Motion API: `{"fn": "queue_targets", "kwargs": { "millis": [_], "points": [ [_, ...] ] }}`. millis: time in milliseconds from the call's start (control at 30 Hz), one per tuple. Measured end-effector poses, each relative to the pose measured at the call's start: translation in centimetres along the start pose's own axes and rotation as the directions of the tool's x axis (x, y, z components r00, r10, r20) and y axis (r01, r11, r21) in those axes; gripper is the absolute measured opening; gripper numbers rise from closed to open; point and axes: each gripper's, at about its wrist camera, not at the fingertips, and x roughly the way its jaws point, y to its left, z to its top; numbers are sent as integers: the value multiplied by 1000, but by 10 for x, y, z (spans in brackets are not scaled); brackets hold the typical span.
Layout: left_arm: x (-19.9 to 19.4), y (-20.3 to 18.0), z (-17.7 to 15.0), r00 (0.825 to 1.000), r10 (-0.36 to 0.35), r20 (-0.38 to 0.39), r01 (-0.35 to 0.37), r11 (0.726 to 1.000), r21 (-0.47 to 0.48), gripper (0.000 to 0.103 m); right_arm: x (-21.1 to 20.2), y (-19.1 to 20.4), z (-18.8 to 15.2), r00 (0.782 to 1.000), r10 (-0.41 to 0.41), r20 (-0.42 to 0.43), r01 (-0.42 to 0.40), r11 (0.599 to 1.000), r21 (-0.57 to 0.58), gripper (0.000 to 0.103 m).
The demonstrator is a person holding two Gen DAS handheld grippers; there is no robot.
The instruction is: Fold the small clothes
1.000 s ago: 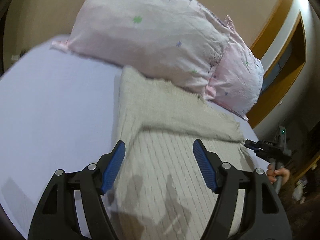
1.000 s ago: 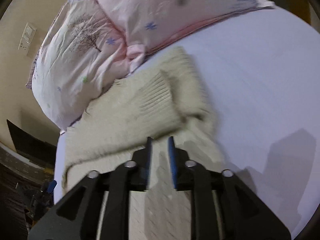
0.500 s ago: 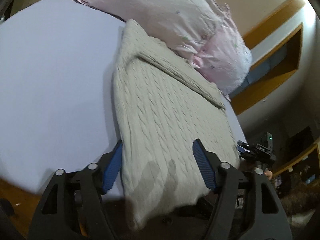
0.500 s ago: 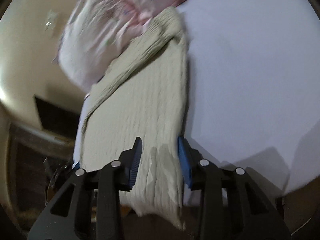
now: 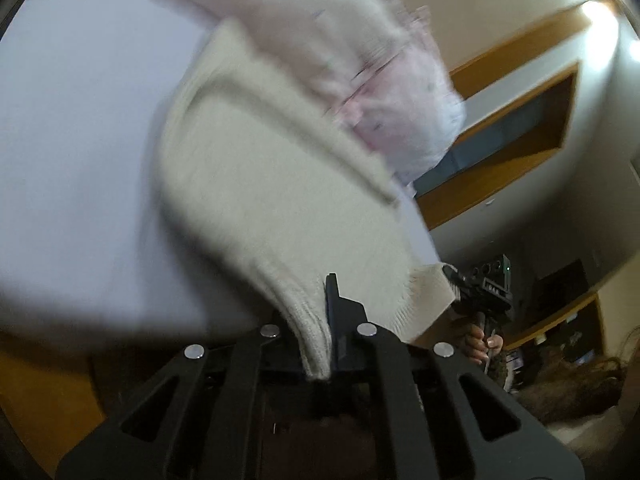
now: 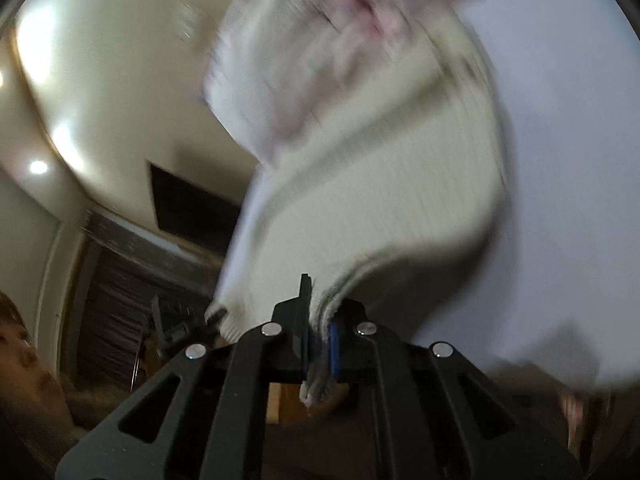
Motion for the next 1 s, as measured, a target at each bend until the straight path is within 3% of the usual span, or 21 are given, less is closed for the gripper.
{"fn": "queue_targets", "kwargs": {
  "millis": [67,167,267,333,433,567,633,700,733,767,800,833,867,933,1000],
  "points": [
    [-3,-13,31,998,25,59,-29,998,59,7,2,9,39,995,18,102,-15,999,-33,7],
    [11,-17,107,972,103,210,-125,988,96,7,19,-2,97,970,42,239,-42,999,-6,7],
    [51,1,170,944,191,269,-214,975,56,6,52,-39,145,951,-39,306,11,996,91,7],
    [89,15,202,932,261,252,-278,960,31,6,83,-65,164,949,-129,287,75,979,191,7],
    [138,42,224,932,322,167,-326,945,-7,6,111,-104,170,937,-240,253,149,932,332,7],
    [164,62,232,918,376,126,-373,927,-41,6,119,-126,164,918,-285,277,141,884,445,11],
    [163,75,234,931,349,102,-340,935,-95,7,119,-125,161,905,-298,303,149,890,432,22],
    [153,81,233,952,289,97,-274,951,-145,15,110,-117,165,889,-307,339,162,904,396,65],
    [150,82,235,956,274,103,-256,954,-158,33,98,-106,163,853,-350,388,209,909,362,76],
    [141,82,236,956,268,121,-246,954,-172,65,91,-100,163,819,-389,422,254,905,342,92],
    [126,80,234,948,273,163,-244,953,-178,77,83,-92,160,793,-409,451,285,904,320,96],
    [113,76,230,938,280,204,-248,954,-171,85,79,-88,160,782,-412,468,299,906,299,96],
    [105,75,227,931,298,210,-268,950,-161,85,75,-86,158,780,-406,476,300,910,285,96],
    [100,78,220,933,312,178,-286,945,-161,85,78,-87,163,789,-391,474,287,916,280,96],
    [100,84,206,941,319,115,-297,939,-172,83,86,-87,168,813,-376,445,271,920,282,96]
  ]
}}
